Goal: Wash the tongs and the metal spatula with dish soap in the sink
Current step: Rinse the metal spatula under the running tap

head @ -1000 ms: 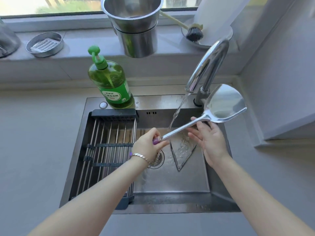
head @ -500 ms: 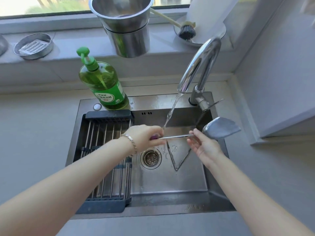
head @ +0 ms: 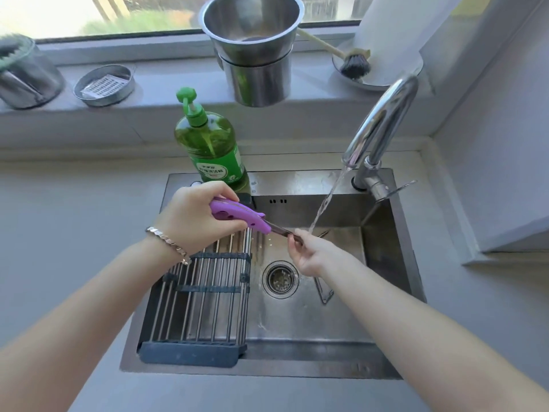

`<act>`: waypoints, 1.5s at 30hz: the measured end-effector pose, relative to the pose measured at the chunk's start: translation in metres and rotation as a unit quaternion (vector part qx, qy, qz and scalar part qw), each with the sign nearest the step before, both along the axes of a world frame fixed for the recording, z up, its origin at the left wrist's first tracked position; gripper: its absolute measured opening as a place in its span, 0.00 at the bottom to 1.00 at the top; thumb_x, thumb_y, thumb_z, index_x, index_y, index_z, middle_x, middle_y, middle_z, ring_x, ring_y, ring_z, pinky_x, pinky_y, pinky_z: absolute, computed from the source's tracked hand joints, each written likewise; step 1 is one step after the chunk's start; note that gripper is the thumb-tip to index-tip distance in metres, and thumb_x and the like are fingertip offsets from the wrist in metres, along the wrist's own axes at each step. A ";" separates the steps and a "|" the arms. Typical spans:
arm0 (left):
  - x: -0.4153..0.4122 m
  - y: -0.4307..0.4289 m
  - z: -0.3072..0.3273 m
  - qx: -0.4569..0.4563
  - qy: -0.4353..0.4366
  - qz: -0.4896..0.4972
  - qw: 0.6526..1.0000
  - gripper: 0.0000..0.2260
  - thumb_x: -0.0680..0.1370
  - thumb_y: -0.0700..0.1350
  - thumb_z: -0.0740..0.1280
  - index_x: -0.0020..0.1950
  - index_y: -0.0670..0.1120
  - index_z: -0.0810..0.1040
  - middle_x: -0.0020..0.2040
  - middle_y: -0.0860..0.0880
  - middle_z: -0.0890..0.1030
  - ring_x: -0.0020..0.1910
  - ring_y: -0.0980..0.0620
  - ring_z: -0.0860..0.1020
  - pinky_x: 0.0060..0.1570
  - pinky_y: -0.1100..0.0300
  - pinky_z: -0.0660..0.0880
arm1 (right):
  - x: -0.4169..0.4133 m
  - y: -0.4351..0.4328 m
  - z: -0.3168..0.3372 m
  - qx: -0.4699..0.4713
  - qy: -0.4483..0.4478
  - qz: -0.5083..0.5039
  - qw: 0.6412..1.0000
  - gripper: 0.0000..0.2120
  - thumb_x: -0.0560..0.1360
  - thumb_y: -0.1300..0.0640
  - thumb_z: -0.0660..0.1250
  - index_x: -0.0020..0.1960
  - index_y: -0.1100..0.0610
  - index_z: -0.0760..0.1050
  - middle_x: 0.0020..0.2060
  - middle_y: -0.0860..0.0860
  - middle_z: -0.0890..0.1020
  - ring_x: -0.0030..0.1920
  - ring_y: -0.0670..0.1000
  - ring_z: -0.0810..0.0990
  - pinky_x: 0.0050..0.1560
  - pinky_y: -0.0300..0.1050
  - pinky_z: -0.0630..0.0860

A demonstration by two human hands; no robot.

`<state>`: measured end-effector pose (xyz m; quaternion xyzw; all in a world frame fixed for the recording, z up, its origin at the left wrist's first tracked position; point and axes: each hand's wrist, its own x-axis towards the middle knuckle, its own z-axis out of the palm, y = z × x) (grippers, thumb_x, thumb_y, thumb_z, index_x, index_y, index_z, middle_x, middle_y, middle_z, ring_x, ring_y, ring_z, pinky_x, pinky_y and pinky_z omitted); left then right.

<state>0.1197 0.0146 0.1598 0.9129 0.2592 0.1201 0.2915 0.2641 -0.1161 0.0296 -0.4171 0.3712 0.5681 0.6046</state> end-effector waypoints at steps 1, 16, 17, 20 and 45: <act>-0.003 0.001 0.002 0.008 0.010 0.006 1.000 0.17 0.58 0.62 0.69 0.41 0.54 0.79 0.33 0.59 0.76 0.34 0.61 0.74 0.33 0.69 0.70 | -0.001 0.004 0.002 -0.009 -0.006 0.015 1.000 0.13 0.74 0.59 0.68 0.33 0.62 0.70 0.19 0.55 0.76 0.16 0.49 0.75 0.15 0.36 0.71; 0.037 -0.077 -0.076 0.164 0.431 -0.179 0.869 0.11 0.80 0.46 0.57 0.62 0.46 0.65 0.59 0.46 0.77 0.57 0.45 0.78 0.47 0.55 0.69 | -0.017 -0.048 0.020 0.010 -0.020 0.085 0.996 0.09 0.75 0.60 0.67 0.42 0.65 0.71 0.34 0.58 0.76 0.25 0.54 0.81 0.26 0.42 0.80; 0.041 -0.079 -0.076 0.160 0.425 -0.178 0.873 0.11 0.81 0.46 0.56 0.61 0.45 0.66 0.58 0.46 0.78 0.55 0.44 0.78 0.46 0.56 0.69 | -0.011 -0.056 0.023 0.025 -0.030 0.140 0.989 0.09 0.75 0.60 0.67 0.46 0.65 0.71 0.37 0.58 0.76 0.29 0.55 0.82 0.29 0.43 0.81; 0.047 -0.074 -0.072 0.147 0.410 -0.154 0.887 0.15 0.81 0.53 0.53 0.59 0.45 0.69 0.55 0.44 0.80 0.53 0.43 0.79 0.44 0.56 0.69 | 0.020 -0.075 0.036 0.001 -0.128 0.277 0.952 0.06 0.76 0.63 0.65 0.50 0.65 0.72 0.42 0.59 0.78 0.41 0.55 0.80 0.35 0.44 0.82; 0.004 -0.040 -0.091 0.027 0.431 -0.039 0.901 0.11 0.79 0.53 0.58 0.54 0.49 0.75 0.42 0.53 0.77 0.38 0.51 0.75 0.37 0.61 0.71 | 0.149 -0.047 0.023 -0.234 -0.464 0.208 0.829 0.44 0.73 0.50 0.66 0.76 0.49 0.39 0.74 0.53 0.60 0.67 0.58 0.68 0.67 0.55 0.67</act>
